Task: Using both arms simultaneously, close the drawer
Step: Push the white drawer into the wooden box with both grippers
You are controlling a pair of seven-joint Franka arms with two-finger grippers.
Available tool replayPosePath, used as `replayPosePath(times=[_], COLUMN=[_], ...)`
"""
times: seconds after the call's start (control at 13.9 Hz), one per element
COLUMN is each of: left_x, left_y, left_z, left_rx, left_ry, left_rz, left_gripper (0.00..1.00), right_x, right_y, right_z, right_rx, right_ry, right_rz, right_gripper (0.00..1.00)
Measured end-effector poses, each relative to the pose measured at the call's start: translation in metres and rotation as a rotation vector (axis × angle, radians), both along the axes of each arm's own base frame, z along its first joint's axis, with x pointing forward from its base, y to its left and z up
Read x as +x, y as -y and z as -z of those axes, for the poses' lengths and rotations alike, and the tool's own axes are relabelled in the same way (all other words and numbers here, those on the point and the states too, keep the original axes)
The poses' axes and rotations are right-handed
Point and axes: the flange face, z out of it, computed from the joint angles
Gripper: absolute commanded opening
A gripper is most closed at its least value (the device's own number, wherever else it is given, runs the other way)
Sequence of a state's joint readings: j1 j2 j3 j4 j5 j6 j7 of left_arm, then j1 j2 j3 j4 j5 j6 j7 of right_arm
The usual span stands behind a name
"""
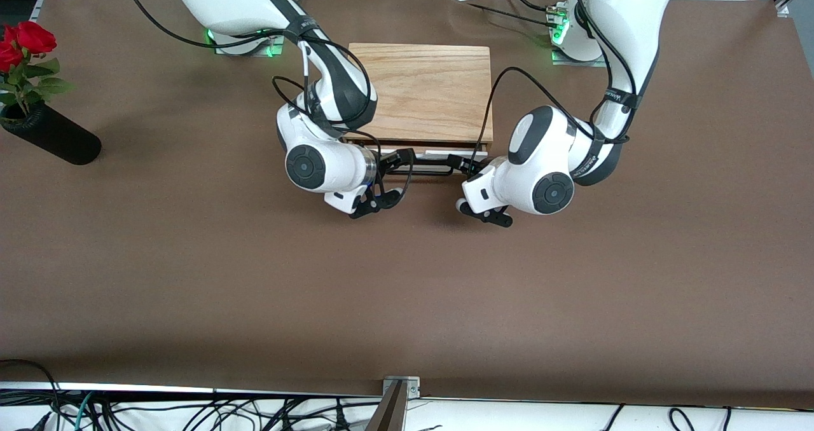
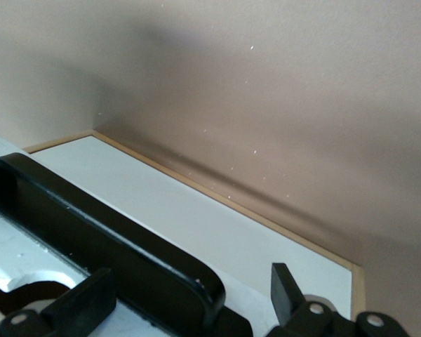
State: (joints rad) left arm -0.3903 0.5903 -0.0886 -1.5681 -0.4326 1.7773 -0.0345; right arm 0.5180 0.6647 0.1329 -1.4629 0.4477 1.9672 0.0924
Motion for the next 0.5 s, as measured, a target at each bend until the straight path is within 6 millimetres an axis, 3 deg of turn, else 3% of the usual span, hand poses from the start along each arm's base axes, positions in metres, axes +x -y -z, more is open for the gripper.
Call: replayPosePath(times=[0.5], left_x=[-0.013], left_y=[0.0], left_z=[0.004], left_rx=[0.019], left_ry=[-0.072], left_rz=[0.03], left_gripper=[1.0], right_x=[-0.01], right_y=[0.002], right_z=[-0.004], right_rx=[-0.031], right_ry=[-0.084], right_rz=[-0.036], right_gripper=[1.0])
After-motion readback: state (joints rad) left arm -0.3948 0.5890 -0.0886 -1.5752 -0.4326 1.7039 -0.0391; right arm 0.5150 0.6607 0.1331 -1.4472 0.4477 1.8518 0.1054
